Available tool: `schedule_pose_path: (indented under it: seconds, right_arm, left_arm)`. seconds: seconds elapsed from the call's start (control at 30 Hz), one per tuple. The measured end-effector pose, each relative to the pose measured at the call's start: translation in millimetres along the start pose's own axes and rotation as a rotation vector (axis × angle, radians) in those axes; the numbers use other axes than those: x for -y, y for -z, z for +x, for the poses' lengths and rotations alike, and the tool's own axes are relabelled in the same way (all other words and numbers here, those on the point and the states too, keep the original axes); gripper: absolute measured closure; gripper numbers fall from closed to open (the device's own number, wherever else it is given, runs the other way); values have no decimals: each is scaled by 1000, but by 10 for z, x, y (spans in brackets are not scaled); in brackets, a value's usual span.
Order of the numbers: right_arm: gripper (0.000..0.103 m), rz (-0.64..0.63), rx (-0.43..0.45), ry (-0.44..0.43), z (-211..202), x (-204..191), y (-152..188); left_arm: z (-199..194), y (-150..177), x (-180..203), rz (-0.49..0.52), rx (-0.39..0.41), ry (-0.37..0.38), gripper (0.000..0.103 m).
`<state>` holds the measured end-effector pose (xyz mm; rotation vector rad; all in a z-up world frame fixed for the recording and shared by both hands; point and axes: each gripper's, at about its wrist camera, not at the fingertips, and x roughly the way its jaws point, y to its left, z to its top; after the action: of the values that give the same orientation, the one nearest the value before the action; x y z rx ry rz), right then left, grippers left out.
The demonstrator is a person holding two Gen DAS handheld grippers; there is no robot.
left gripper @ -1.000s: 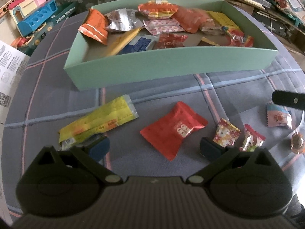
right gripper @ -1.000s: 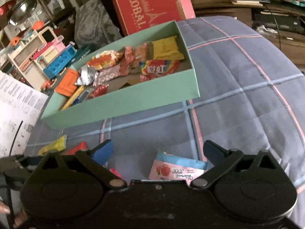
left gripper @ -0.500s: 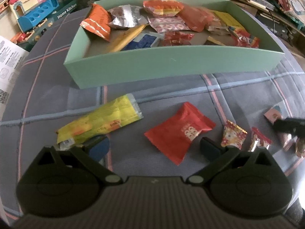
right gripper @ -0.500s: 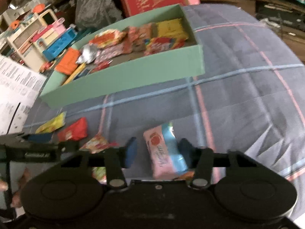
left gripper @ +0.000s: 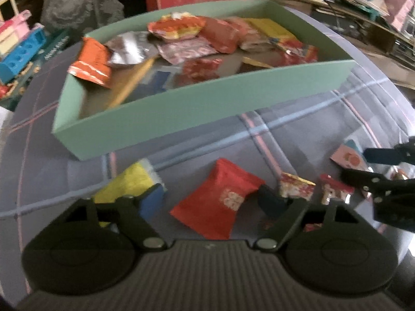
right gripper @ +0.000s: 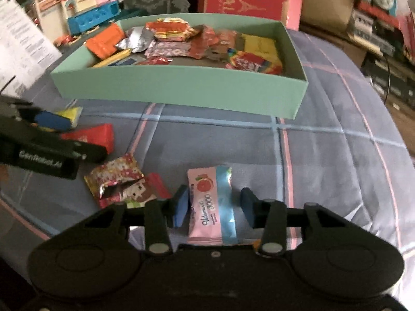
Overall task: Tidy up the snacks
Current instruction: 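Grasp the red packet with the left gripper while the right grasps the pink-blue bar, then carry both snacks into the tray and open both grippers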
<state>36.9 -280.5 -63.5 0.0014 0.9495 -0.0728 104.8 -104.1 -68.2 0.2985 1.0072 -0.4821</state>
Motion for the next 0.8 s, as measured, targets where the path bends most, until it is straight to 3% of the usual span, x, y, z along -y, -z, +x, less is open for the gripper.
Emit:
schedule_pose_path:
  seconds: [0.03, 0.13, 0.17, 0.47, 0.8]
  right_arm:
    - [62, -3, 6, 1, 1, -12, 10]
    - [66, 0, 17, -5, 0, -5, 23]
    - [69, 4, 17, -8, 5, -4, 15]
    - [71, 220, -11, -96, -29, 293, -66]
    - [71, 267, 96, -149, -335, 362, -412]
  left_arm:
    - [9, 7, 11, 4, -2, 8, 34]
    - [-23, 19, 64, 38, 22, 25, 65]
    - [-33, 11, 75, 42, 21, 36, 67]
    - [-131, 68, -49, -69, 8, 52, 68]
    - [-580, -177, -244, -139, 127, 62, 68]
